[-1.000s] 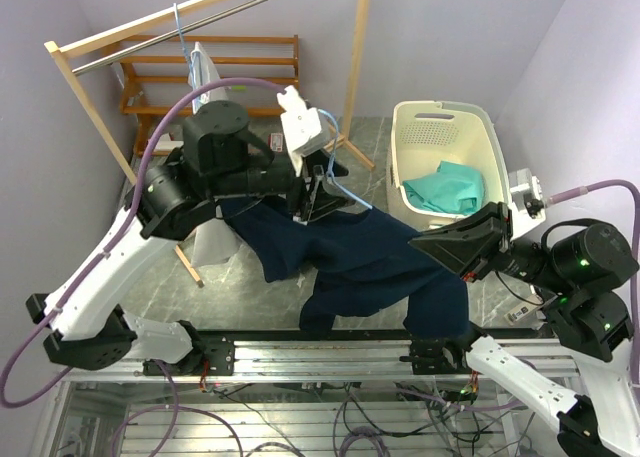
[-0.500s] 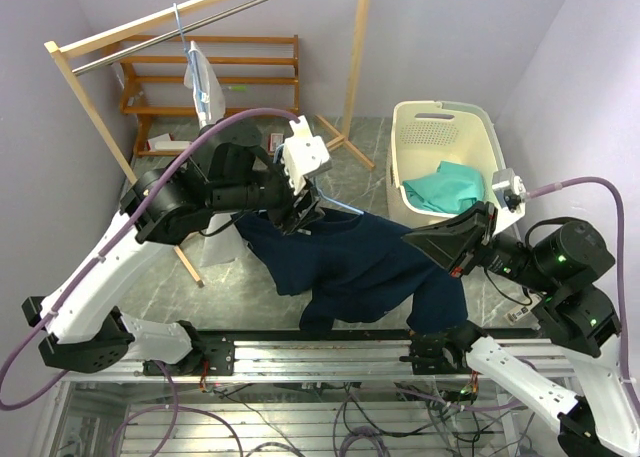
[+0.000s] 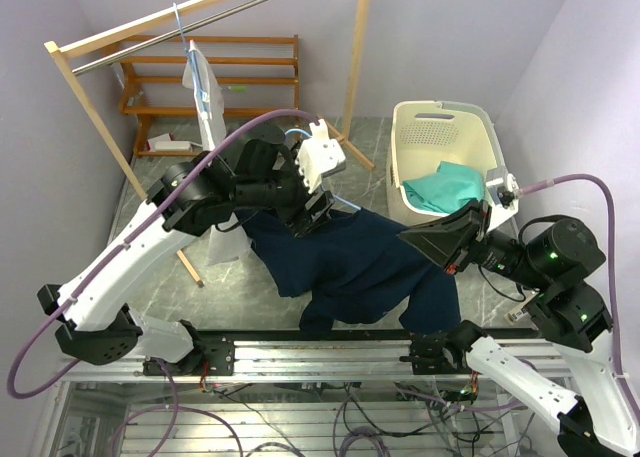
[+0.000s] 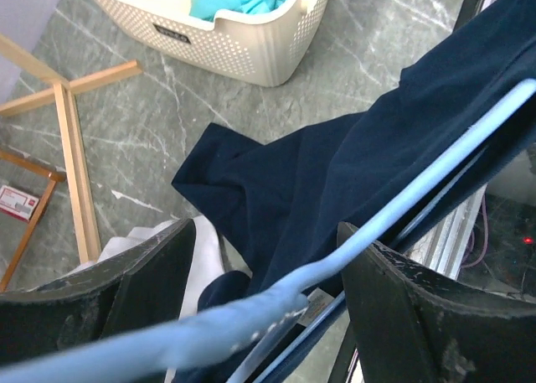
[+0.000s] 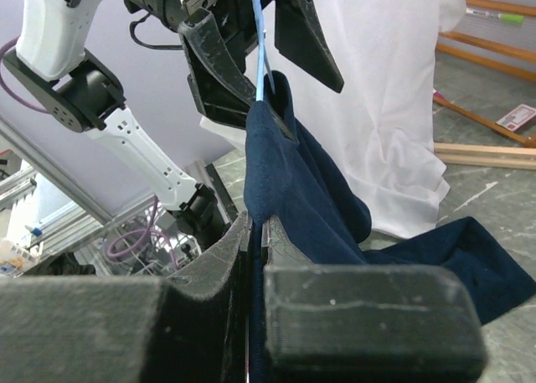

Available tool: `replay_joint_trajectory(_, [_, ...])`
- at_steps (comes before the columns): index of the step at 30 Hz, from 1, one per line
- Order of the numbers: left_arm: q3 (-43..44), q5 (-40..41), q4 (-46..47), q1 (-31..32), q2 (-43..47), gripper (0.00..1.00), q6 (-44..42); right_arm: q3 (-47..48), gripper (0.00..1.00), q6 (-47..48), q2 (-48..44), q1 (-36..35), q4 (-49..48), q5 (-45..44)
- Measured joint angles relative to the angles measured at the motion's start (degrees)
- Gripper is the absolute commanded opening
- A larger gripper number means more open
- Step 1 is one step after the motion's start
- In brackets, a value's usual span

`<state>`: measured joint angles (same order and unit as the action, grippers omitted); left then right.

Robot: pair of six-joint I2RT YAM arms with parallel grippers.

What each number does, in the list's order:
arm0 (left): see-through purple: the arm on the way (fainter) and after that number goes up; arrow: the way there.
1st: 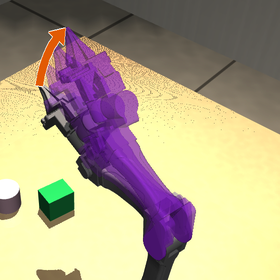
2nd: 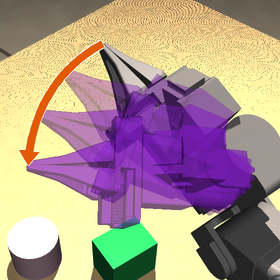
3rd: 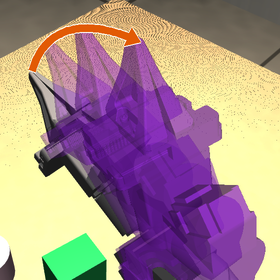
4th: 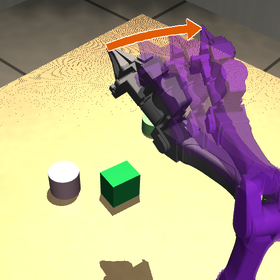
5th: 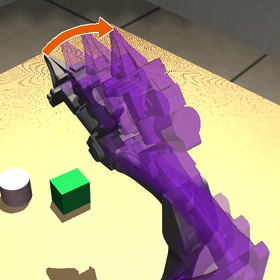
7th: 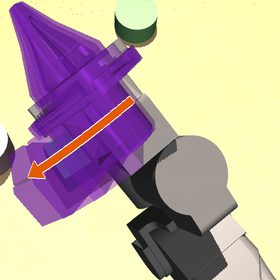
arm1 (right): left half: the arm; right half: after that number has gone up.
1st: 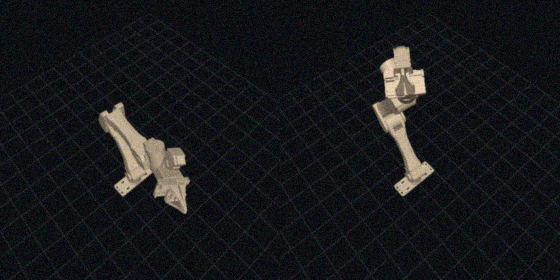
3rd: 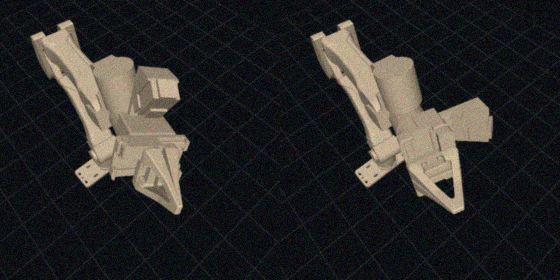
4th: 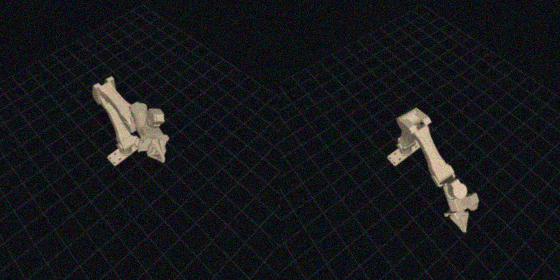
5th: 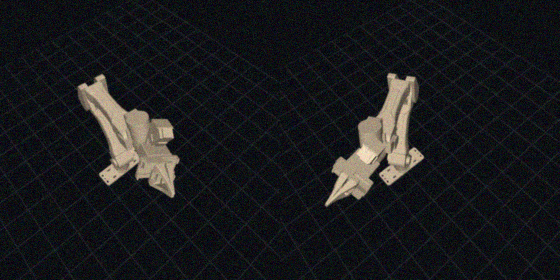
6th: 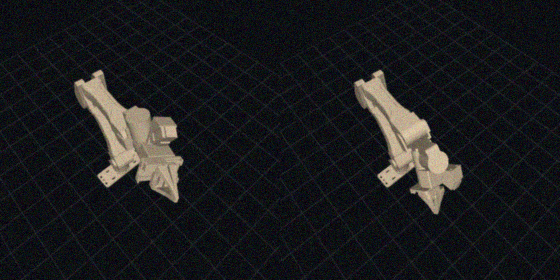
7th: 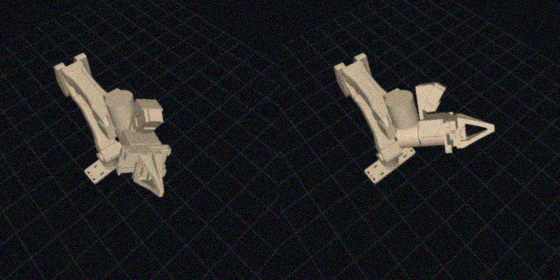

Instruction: Remove the t-shirt from the hanger

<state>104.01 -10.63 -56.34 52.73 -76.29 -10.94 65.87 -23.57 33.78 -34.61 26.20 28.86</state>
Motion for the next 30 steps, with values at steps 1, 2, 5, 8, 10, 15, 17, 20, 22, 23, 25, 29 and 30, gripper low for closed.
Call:
replay_joint_trajectory(1, [0.1,0.5,-0.3,0.0,-0.7,0.79,0.0,0.0,0.00,0.0,0.2,0.0,0.1,-0.2])
replay_joint_trajectory(2, [0.2,1.0,-0.6,0.0,-1.0,0.79,0.0,0.0,0.00,0.2,0.2,0.0,0.4,-0.8])
replay_joint_trajectory(5, [0.5,3.2,-1.7,0.0,-1.3,0.79,0.1,0.3,0.00,1.0,0.3,0.0,1.7,-2.8])
replay_joint_trajectory(8, [1.4,5.2,-2.7,0.0,-1.2,0.78,0.4,0.4,0.00,2.1,0.3,0.0,2.1,-5.7])
replay_joint_trajectory(10, [1.6,6.1,-2.8,0.0,-0.8,0.77,0.5,0.1,0.00,2.6,0.3,0.0,1.8,-7.6])
replay_joint_trajectory(15, [0.9,7.0,-2.6,0.1,0.6,0.78,0.6,-2.0,0.00,3.0,-0.1,-0.1,-0.4,-9.2])
replay_joint_trajectory(17, [-0.6,6.9,-1.8,0.2,1.9,0.79,0.7,-2.8,0.00,3.0,-0.2,-0.2,-1.6,-9.1])
replay_joint_trajectory(20, [-3.1,6.8,-0.9,0.2,4.3,0.78,0.7,-3.8,0.00,2.5,-0.1,-0.4,-3.7,-7.8])
replay_joint_trajectory(22, [-3.0,7.0,-1.0,0.3,4.4,0.77,0.7,-3.8,0.00,1.9,0.1,-0.4,-4.7,-7.1])
replay_joint_trajectory(23, [-2.3,7.2,-1.5,0.3,3.9,0.77,0.7,-3.8,0.00,1.6,0.2,-0.4,-5.1,-6.9])
replay_joint_trajectory(25, [-0.6,7.7,-2.3,0.3,2.2,0.77,0.9,-3.8,0.00,1.2,0.4,-0.4,-5.5,-6.6])
replay_joint_trajectory(29, [1.7,9.3,-3.0,0.4,-2.0,0.76,1.4,-3.8,0.00,0.5,1.0,-0.2,-5.8,-6.7])
replay_joint_trajectory(30, [1.8,9.9,-3.3,0.4,-2.8,0.76,1.5,-3.8,0.00,0.4,1.2,-0.2,-5.8,-6.8])
